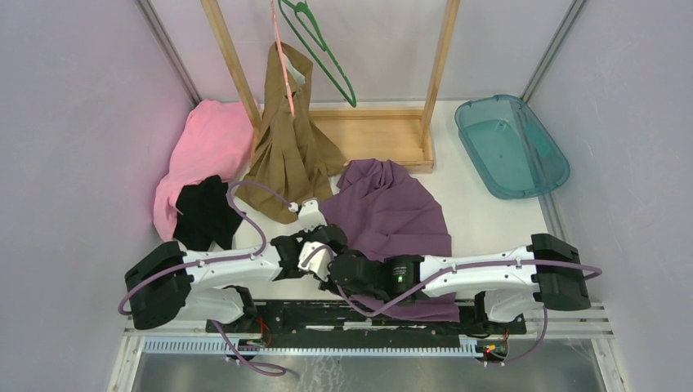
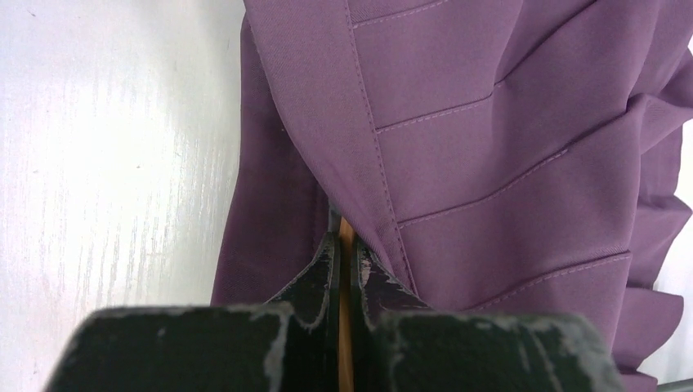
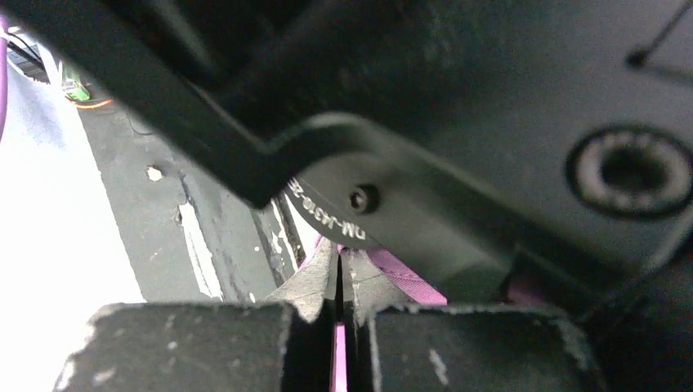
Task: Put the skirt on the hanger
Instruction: Hang the skirt on the hanger.
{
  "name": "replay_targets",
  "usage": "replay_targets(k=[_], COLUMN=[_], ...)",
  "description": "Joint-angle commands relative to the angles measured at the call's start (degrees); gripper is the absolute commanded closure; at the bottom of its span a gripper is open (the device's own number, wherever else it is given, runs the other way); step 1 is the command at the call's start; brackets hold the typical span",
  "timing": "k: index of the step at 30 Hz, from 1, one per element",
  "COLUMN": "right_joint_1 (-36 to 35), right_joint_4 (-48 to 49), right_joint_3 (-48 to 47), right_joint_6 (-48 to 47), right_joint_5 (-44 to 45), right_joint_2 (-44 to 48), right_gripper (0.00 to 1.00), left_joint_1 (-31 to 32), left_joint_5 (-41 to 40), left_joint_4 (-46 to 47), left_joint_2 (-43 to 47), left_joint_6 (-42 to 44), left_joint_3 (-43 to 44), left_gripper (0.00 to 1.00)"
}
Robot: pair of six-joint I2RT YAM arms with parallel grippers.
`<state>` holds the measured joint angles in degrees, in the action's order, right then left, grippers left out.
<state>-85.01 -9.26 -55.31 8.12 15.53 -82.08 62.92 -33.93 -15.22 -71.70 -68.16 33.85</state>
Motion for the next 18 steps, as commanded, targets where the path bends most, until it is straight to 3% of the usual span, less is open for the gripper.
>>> replay_targets(k=[1, 14, 18], right_joint_1=[-0.2, -0.2, -0.2], right_joint_4=[10.1, 20.2, 20.7], right_joint_3=[-6.1, -5.3, -2.8], right_joint_6=[-6.3, -14.4, -12.4], right_joint_5=[1.0, 1.9, -1.0], right_joint_2=[-2.3, -3.7, -4.5], right_gripper=[0.99, 0.99, 0.99], left_joint_1=[0.5, 0.5, 0.5], left_joint_5=[-1.1, 2.6, 4.3], left_joint_4=[5.4, 7.1, 2.8], left_joint_2=[-0.9, -2.5, -1.4], left_joint_6=[-3.9, -1.9, 0.8], left_joint_3=[0.3, 0.1, 1.5], left_gripper=[0.97, 0.96, 0.69])
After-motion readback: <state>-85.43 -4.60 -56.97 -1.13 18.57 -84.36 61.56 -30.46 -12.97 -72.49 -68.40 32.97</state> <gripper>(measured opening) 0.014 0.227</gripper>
